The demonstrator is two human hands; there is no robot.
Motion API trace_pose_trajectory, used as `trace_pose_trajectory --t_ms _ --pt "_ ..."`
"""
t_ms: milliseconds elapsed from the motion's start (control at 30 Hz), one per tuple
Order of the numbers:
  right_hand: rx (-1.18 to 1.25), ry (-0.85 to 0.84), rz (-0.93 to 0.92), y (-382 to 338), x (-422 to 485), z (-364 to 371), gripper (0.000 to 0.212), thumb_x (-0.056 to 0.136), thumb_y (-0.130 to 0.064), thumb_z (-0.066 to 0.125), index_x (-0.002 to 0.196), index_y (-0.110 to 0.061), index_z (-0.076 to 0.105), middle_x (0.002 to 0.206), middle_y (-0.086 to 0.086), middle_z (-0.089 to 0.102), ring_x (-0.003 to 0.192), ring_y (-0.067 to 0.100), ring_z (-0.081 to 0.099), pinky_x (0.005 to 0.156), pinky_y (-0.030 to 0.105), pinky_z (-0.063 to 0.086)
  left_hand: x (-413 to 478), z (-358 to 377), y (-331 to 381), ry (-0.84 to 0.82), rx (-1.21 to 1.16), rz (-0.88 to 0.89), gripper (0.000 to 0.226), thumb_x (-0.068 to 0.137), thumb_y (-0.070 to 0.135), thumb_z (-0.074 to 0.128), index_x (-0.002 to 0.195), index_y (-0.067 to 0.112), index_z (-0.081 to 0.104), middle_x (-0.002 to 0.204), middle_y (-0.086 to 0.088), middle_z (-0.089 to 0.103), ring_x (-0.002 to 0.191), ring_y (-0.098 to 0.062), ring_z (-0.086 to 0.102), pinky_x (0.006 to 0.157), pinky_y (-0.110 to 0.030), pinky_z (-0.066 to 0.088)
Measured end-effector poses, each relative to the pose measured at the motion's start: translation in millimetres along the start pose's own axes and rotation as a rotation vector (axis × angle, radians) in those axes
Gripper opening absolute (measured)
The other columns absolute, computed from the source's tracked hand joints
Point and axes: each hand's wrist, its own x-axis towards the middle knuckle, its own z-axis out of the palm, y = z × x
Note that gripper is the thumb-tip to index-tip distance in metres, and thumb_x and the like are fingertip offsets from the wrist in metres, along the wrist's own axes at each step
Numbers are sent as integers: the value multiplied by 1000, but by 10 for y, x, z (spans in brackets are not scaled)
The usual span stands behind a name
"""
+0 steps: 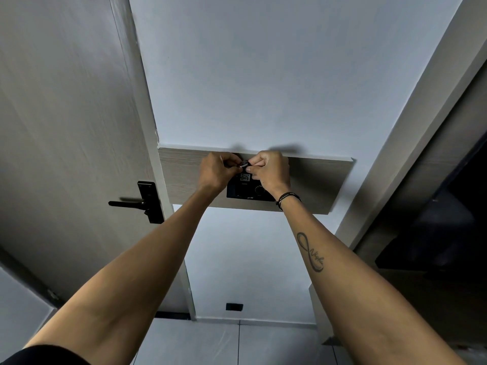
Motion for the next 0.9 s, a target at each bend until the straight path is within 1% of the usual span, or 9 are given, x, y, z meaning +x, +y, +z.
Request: trace_pose_trajectory --t_ms 200,367,600,700,833,900 --pt "-11 0 -11 1 -8 7 14 80 0 88 89 -7 81 81 8 81 72 20 80 70 41 70 -6 -3 -6 -2 13 7 16 79 10 87 95 12 83 88 -8 83 85 -22 80 87 -45 65" --pt "-8 -11 -17 6 -11 10 14 80 2 87 90 -5 81 77 7 77 73 24 80 70 43 70 -5 -4 -13 -1 25 16 16 80 9 86 95 10 82 90 -10 83 86 -24 80 86 -47 65" --pt "-12 -18 -21 14 2 9 16 79 4 87 91 -3 80 74 3 74 71 18 77 69 41 70 0 11 -15 3 34 10 17 81 10 86 98 8 83 91 -10 83 87 -23 80 87 -45 65" --pt "-30 -18 -31 25 1 14 16 79 3 88 92 -3 80 74 3 74 69 18 76 68 41 70 1 12 -13 2 38 17 17 81 10 86 97 8 83 91 -9 83 87 -22 80 86 -42 65" --pt "-94 -40 -34 49 -16 27 12 81 0 87 90 -5 80 76 8 78 69 25 79 71 43 69 -16 13 -40 -9 83 43 14 81 7 85 95 8 83 89 -7 83 84 -22 79 82 -36 65" --pt "-127 -36 -41 69 -29 38 11 81 -4 88 86 -10 80 73 4 77 64 21 77 68 38 66 -34 19 -72 1 92 67 13 81 8 86 94 9 83 83 -3 81 78 -17 77 77 -29 62"
